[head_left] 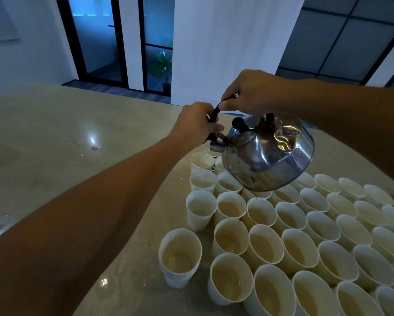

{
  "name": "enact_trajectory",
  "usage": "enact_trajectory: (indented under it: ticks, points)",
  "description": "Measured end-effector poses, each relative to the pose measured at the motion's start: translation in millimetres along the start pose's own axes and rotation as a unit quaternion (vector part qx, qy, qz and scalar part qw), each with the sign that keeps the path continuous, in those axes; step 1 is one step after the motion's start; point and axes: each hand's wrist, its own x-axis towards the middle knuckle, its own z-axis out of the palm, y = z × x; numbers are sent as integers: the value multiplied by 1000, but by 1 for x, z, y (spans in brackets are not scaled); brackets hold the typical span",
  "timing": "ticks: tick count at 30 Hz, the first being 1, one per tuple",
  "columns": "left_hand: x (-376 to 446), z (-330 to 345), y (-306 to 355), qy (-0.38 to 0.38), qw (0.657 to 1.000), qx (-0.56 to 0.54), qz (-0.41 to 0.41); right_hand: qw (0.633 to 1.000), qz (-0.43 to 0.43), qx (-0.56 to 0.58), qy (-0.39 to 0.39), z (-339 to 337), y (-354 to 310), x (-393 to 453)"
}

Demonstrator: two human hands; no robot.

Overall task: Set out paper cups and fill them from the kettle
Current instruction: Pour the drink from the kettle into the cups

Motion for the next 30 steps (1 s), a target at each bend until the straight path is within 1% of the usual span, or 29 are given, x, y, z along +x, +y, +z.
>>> enact_trajectory:
  ticks: [13, 30]
  points:
    - [1, 9, 4, -13, 997, -67, -22, 998, 8, -49, -28, -4, -1, 3]
    - [3, 12, 2, -29, 993, -113, -35, 997, 17, -55, -49, -9, -10, -1]
